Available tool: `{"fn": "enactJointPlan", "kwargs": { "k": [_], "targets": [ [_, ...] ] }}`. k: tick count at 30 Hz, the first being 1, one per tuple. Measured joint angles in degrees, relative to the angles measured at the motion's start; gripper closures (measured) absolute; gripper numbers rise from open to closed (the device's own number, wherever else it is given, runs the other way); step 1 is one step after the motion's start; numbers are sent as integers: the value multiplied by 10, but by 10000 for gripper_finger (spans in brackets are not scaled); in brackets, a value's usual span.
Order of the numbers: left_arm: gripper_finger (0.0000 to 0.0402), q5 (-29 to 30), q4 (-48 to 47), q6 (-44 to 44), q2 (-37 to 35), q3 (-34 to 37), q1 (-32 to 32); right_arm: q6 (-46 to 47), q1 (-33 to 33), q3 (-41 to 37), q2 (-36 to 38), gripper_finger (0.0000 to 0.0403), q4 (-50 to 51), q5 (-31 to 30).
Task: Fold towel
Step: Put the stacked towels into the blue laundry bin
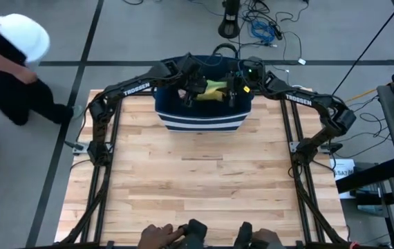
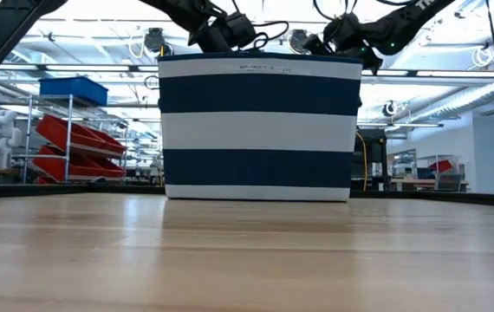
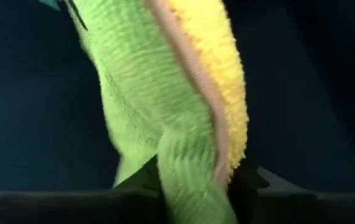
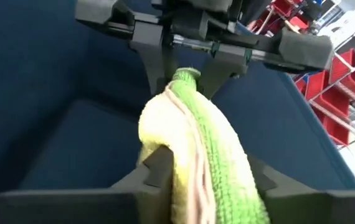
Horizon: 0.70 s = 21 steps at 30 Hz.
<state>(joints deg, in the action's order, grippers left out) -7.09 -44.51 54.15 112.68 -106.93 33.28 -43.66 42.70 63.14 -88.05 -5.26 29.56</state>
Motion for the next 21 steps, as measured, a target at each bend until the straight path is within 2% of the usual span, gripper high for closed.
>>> {"fn": "enactJointPlan", "kwargs": {
  "k": [5, 8, 21],
  "targets": [
    [258, -1, -17, -13, 1, 1, 1, 24, 0, 0, 1, 243, 4, 0],
    [236, -2, -20, -22, 1, 1, 1, 29, 0, 0, 2, 223, 5, -1],
    [180, -6, -7, -43, 1, 0, 0, 41, 1, 1, 2, 222, 5, 8]
  ]
}}
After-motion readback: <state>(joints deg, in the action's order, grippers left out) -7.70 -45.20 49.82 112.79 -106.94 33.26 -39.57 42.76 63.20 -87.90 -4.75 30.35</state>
